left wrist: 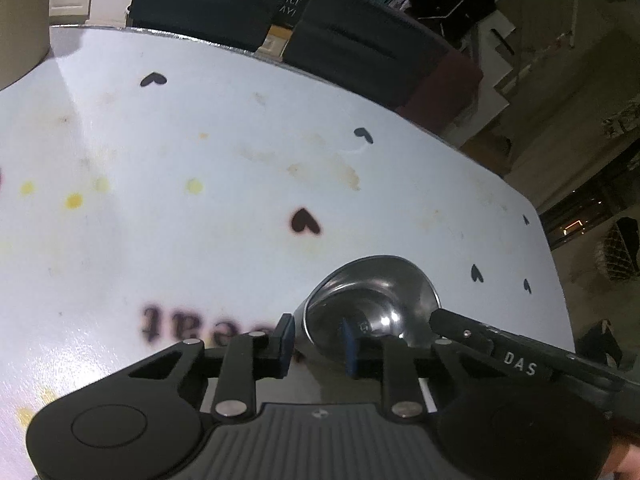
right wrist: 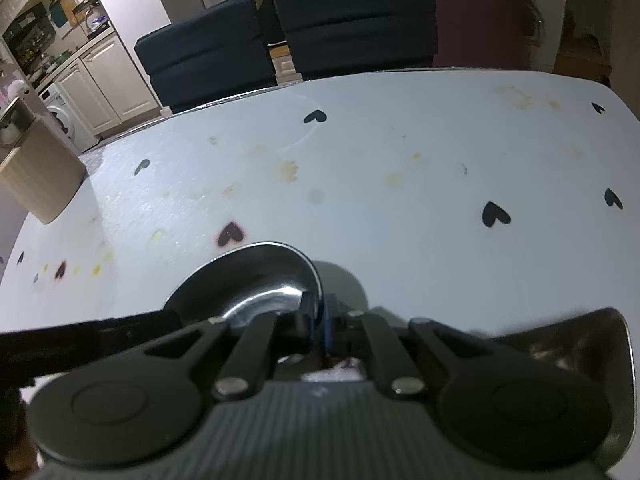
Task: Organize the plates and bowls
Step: 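Lift the oval steel bowl with both grippers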
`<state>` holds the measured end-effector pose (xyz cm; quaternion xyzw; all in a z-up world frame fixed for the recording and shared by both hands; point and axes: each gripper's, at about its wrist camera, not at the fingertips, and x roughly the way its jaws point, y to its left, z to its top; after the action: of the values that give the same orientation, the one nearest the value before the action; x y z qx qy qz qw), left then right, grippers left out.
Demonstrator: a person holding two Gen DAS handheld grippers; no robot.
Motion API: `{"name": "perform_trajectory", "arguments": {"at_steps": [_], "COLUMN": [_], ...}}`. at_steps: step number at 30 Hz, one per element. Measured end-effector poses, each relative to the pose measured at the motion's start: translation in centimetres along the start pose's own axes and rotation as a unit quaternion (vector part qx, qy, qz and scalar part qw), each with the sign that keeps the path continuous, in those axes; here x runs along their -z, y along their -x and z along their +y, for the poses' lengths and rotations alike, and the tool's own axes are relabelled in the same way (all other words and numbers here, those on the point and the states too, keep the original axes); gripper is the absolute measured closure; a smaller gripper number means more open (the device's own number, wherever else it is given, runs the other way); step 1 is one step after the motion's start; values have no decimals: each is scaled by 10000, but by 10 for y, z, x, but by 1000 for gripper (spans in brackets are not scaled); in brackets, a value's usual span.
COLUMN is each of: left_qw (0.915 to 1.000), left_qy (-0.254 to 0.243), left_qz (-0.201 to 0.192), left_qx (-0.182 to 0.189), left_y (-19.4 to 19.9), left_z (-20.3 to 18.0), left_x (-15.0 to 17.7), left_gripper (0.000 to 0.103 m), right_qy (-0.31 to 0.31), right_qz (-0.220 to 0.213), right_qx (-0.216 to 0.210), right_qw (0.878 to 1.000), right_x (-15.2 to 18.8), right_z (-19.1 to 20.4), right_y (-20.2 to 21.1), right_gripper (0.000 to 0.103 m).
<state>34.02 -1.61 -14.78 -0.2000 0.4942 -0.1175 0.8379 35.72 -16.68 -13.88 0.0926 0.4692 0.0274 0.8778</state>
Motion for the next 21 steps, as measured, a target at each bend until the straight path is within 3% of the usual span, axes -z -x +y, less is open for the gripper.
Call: {"name": "perform_trajectory", "arguments": {"at_steps": [4,14,21], "left_qw": [10000,9996,9993], "left_qy": [-31,-173,-251], "left_qz": [48,-100,-292], "left_qx": [-65,-178,-26], "left_y": [-6,-2,17], "left_z": [1,2,-9], "left_x": [1,2,7], "left_gripper": [78,95,99], "right_qy": [6,-23,-127], "right_qz": [16,35,-304], "right_qx": [-37,-161,-255], "right_qw": [10000,9999,9991], "right_x": [-1,-1,-1], "right_z": [1,-1,0], "right_y": [-1,-1,25], "right_gripper": [97,97,97]}}
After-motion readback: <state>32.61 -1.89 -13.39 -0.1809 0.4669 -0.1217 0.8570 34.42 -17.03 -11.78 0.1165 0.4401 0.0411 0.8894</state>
